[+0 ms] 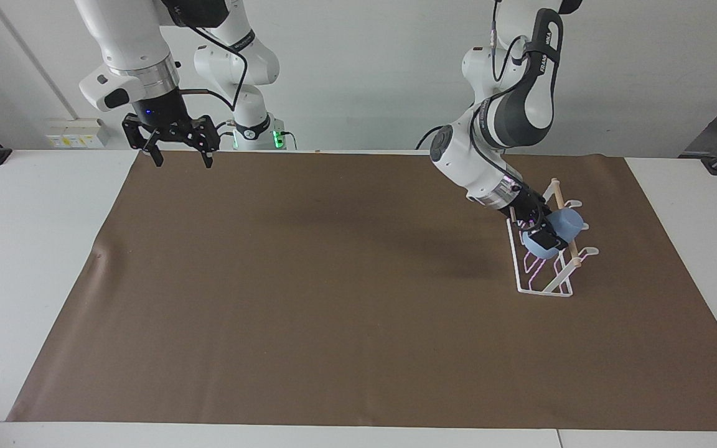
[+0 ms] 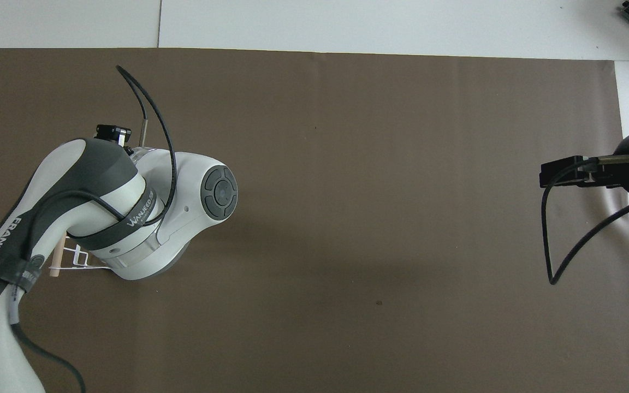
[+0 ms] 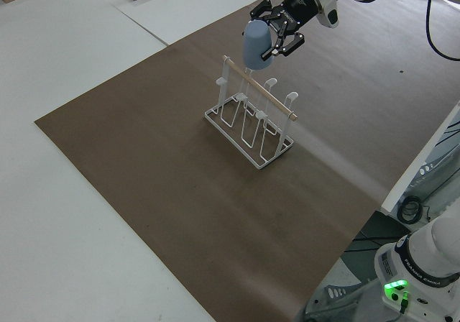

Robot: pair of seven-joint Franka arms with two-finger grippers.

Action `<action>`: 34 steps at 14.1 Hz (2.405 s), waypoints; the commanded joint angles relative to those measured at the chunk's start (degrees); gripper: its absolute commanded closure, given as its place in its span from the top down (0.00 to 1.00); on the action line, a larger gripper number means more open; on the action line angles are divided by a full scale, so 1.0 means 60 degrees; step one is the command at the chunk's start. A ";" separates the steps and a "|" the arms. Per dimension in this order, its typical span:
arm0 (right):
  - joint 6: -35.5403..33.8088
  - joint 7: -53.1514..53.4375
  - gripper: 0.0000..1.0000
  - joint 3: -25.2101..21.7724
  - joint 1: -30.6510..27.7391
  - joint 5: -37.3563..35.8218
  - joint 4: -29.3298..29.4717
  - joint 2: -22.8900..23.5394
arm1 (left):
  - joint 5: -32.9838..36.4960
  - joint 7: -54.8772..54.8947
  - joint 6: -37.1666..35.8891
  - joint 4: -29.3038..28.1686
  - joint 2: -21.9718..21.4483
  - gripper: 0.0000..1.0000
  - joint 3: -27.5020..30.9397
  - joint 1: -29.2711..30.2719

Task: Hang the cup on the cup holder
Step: 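Carry the cup with the left gripper over the wire rack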

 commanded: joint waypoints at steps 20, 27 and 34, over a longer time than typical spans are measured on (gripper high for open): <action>-0.0125 0.0047 1.00 -0.1897 0.1623 0.0230 -0.0481 -0.0270 | -0.0240 -0.0114 0.1583 -0.1104 -0.0449 0.00 0.0048 0.0695; -0.0096 0.0047 1.00 -0.1897 0.1623 0.0230 -0.0716 -0.0387 | -0.0489 -0.0305 0.1775 -0.1119 -0.0405 1.00 0.0048 0.0695; -0.0081 -0.0041 1.00 -0.1897 0.1623 0.0215 -0.0643 -0.0372 | -0.1848 -0.0276 0.0737 0.0049 -0.0244 1.00 0.0033 0.0534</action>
